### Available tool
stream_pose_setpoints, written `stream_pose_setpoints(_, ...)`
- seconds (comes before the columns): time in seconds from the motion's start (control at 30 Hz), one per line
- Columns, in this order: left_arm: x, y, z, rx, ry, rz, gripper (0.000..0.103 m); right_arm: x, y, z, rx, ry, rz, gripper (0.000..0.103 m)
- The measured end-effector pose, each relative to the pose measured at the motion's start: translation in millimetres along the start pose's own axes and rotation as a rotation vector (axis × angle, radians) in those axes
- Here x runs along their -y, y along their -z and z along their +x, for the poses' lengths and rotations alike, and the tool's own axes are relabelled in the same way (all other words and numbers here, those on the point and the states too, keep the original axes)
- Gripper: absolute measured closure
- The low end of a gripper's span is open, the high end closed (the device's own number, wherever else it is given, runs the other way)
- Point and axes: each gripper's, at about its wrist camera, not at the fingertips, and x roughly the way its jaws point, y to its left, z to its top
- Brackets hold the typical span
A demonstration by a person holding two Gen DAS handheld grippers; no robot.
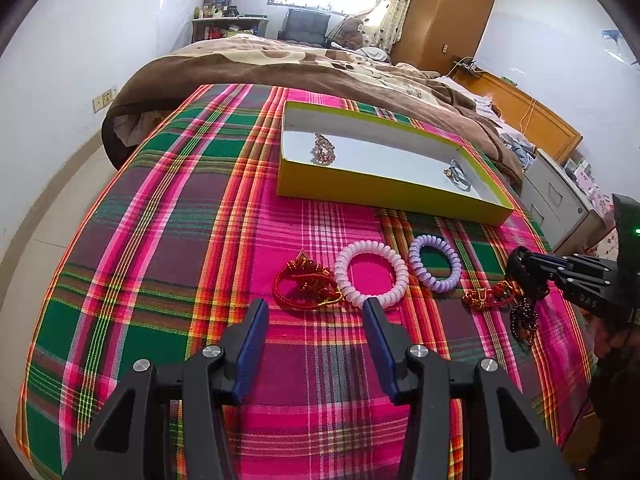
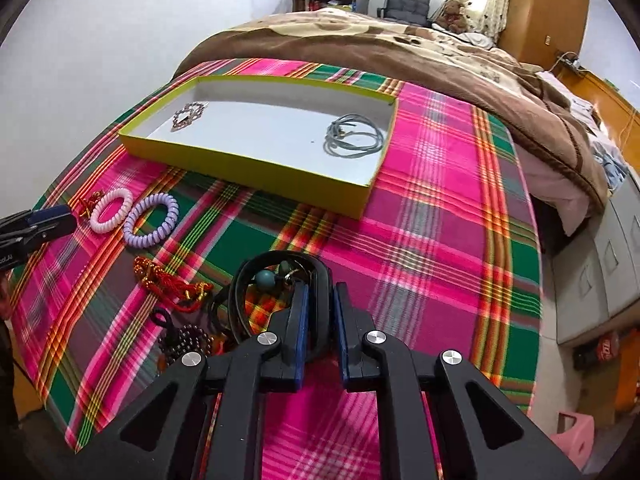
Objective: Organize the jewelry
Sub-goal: 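Grasp the black looped band with the right tool while the left tool grasps the red beaded ornament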
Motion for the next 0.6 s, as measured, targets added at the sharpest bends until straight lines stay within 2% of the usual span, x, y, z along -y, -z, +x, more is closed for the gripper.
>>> stream_pose_setpoints(0.27, -0.3, 0.6, 2.0, -0.007, -0.003, -0.006, 0.055, 24.8, 5.3, -26.7, 0.094, -0.014, 0.118, 0.090)
stream_pose_setpoints(0.37, -0.1, 0.7, 1.9, -0.009, 0.000, 0.004, 0.055, 29.2, 9.5, -37.3, 0.134, -0.056, 0.164, 0.091)
stream_pose_setpoints(0.47, -2.5, -0.3, 2.2, -0.009, -0.011, 0.001, 0.055, 32.5, 15.1, -48.5, 0.165, -0.023, 0.192, 0.091)
stream_pose_setpoints(0.6, -5.4, -1.4, 4.0, -0.010, -0.007, -0.001, 0.055, 34.7, 25.8, -53.3, 0.163, -0.002, 0.205, 0.090)
